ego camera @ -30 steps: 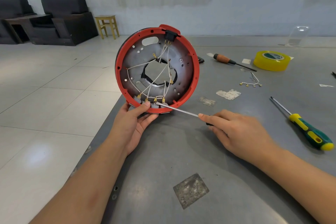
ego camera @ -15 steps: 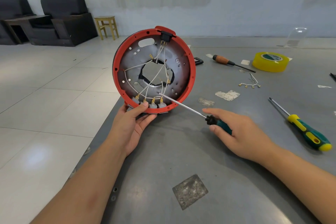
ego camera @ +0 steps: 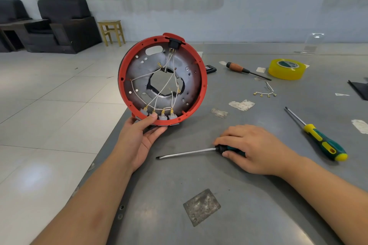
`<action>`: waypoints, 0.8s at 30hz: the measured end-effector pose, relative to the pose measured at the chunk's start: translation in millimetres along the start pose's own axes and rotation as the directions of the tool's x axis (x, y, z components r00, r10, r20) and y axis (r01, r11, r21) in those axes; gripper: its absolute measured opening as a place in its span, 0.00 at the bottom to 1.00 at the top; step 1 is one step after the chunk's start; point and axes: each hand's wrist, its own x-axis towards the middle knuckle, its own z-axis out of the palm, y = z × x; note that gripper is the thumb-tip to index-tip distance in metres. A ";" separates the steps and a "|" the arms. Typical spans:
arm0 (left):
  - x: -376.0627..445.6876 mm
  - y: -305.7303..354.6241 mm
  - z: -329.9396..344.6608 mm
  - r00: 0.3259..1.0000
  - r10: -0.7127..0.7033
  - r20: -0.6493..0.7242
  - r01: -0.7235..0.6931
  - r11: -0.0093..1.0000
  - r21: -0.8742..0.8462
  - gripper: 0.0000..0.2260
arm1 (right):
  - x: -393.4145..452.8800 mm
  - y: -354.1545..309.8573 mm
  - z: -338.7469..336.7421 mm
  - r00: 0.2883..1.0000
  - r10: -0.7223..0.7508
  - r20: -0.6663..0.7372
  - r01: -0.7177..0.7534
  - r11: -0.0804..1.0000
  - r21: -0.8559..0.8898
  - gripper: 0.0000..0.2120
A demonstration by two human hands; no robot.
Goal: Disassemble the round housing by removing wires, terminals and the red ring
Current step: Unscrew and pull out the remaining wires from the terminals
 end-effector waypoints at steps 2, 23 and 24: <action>-0.7 0.4 0.1 1.000 -0.004 0.006 0.004 1.000 0.004 0.23 | 0.1 -3.0 -0.7 1.000 0.011 -0.002 -0.011 1.000 0.001 0.14; -1.8 -1.5 4.7 0.997 -0.016 0.080 0.013 1.000 0.026 0.31 | 129.5 -51.6 0.4 0.756 0.653 0.046 -0.590 0.649 0.480 0.11; -2.1 -1.5 4.9 0.997 -0.012 0.082 0.010 0.999 0.031 0.32 | 133.1 -53.2 2.0 0.734 0.676 0.065 -0.615 0.621 0.486 0.12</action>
